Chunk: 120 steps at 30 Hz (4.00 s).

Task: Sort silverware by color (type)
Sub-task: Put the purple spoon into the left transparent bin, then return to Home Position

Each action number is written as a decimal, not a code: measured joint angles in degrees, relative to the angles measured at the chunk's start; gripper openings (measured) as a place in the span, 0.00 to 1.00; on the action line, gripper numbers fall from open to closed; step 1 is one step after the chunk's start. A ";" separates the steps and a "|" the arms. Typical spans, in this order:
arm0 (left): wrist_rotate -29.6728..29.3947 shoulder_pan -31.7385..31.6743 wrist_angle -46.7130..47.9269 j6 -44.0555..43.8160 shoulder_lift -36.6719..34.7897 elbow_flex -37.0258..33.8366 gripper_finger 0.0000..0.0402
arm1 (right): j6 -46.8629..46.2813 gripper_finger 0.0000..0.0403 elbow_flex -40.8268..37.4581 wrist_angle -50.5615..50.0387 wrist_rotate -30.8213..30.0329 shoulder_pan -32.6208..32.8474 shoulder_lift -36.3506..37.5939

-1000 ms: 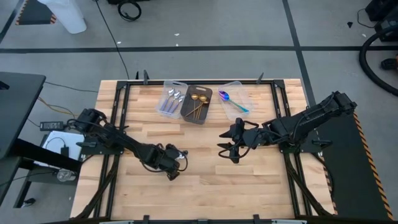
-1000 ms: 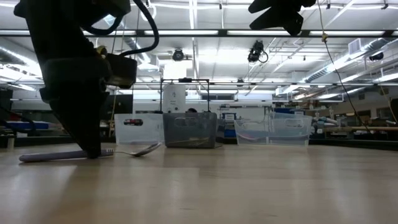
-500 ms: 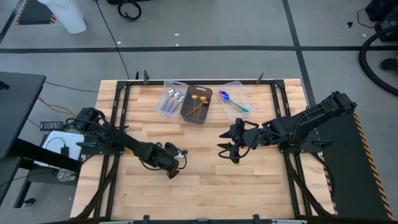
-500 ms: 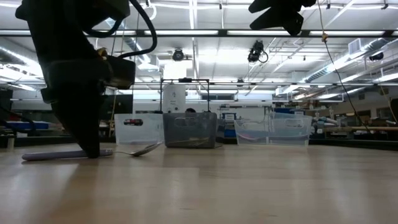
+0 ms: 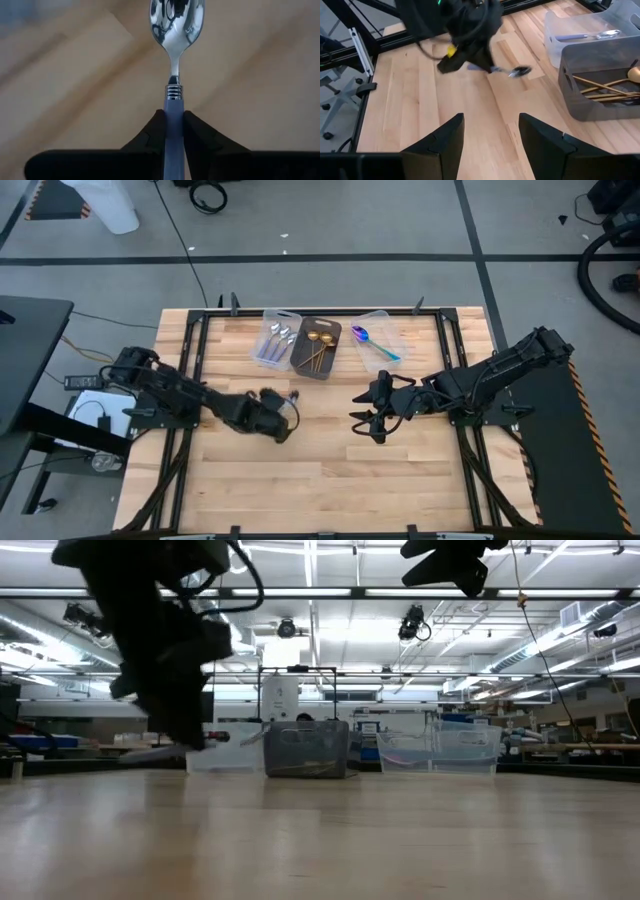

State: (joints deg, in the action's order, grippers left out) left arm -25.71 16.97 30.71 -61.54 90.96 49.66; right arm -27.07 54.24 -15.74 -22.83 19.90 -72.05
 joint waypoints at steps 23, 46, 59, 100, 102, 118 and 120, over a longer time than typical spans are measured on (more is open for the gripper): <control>7.56 -40.19 -3.89 28.03 -16.93 0.28 0.12 | 0.11 0.49 0.00 2.72 7.93 -4.41 0.00; 16.68 -50.83 -17.28 50.56 -8.69 0.31 0.12 | 0.55 0.49 0.02 3.26 5.95 -20.34 2.00; 16.40 -50.86 -13.32 49.52 -1.47 -1.37 0.21 | -0.25 0.49 0.07 3.68 6.26 -23.85 2.86; 24.25 -49.20 -34.78 27.28 -48.04 -28.77 0.35 | -9.27 0.39 -28.80 20.76 15.40 -42.30 36.29; 23.96 -49.19 -33.74 27.28 -51.16 -29.46 0.35 | -10.04 0.38 -29.90 19.70 14.66 -43.15 39.54; 15.32 -46.25 -22.25 28.25 -65.97 -29.54 0.35 | -11.67 0.38 -37.10 12.76 1.92 -44.37 65.21; 15.44 -45.13 -21.70 28.03 -66.06 -29.54 0.35 | -12.15 0.38 -39.18 12.99 1.26 -44.37 67.85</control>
State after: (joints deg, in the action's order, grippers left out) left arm -10.26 -28.16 9.01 -33.51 24.91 20.12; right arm -39.22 15.06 -2.75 -21.57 -24.47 -4.20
